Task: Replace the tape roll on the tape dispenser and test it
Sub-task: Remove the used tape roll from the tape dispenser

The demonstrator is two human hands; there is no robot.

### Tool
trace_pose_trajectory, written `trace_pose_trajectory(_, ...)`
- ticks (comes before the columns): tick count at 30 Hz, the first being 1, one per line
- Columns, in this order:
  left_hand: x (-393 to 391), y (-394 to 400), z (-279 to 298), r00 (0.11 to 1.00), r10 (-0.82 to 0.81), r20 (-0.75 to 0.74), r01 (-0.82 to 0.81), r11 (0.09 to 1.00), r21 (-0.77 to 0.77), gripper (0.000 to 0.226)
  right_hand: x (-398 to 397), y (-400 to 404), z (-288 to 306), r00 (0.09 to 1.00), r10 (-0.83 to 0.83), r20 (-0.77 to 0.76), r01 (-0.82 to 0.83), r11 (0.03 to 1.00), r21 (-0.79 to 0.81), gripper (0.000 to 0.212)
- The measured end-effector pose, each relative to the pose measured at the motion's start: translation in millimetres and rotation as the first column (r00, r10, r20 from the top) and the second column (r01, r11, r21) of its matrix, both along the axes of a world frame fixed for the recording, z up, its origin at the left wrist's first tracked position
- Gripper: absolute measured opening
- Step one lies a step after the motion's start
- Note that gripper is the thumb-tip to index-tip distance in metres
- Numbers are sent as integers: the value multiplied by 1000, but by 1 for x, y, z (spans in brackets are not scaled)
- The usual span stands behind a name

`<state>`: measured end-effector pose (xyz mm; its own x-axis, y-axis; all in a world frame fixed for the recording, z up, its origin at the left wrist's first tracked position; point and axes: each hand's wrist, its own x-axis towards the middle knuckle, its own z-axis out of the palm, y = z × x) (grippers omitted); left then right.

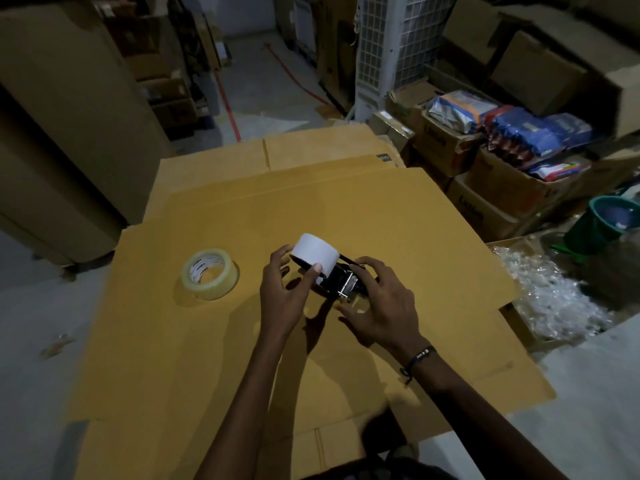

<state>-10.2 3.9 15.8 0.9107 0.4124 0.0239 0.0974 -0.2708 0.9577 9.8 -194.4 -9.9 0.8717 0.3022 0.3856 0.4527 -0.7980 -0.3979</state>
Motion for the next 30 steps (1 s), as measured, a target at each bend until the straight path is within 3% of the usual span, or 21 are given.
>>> trace_pose_trajectory(5, 4, -9, 3, 998, -64, 23, 64, 998, -10, 53, 1, -9, -2, 997, -13, -74, 27, 980, 195, 62)
trace_pose_trajectory(9, 15, -8, 2, 993, -113, 20, 112, 991, 71, 49, -6, -11, -2, 992, -4, -127, 47, 938, 344, 52)
trace_pose_trajectory(16, 22, -1, 11, 995, -75, -62, 89, 963, 256, 60, -10, 0, 5, 998, -30, -62, 45, 966, 255, 53)
trace_pose_trajectory(20, 16, 2, 11, 996, -84, -1, 82, 974, 211, 57, -6, 4, 13, 999, -36, -29, 41, 980, 193, 59)
trace_pose_trajectory(25, 5, 11, -4, 990, -106, 95, 75, 957, 281, 66, -4, 5, 13, 998, -4, -63, 16, 979, 201, 62)
trace_pose_trajectory(30, 1, 8, 2, 998, 16, 59, -20, 998, 66, 43, -6, 8, 9, 996, -17, -84, 35, 975, 218, 62)
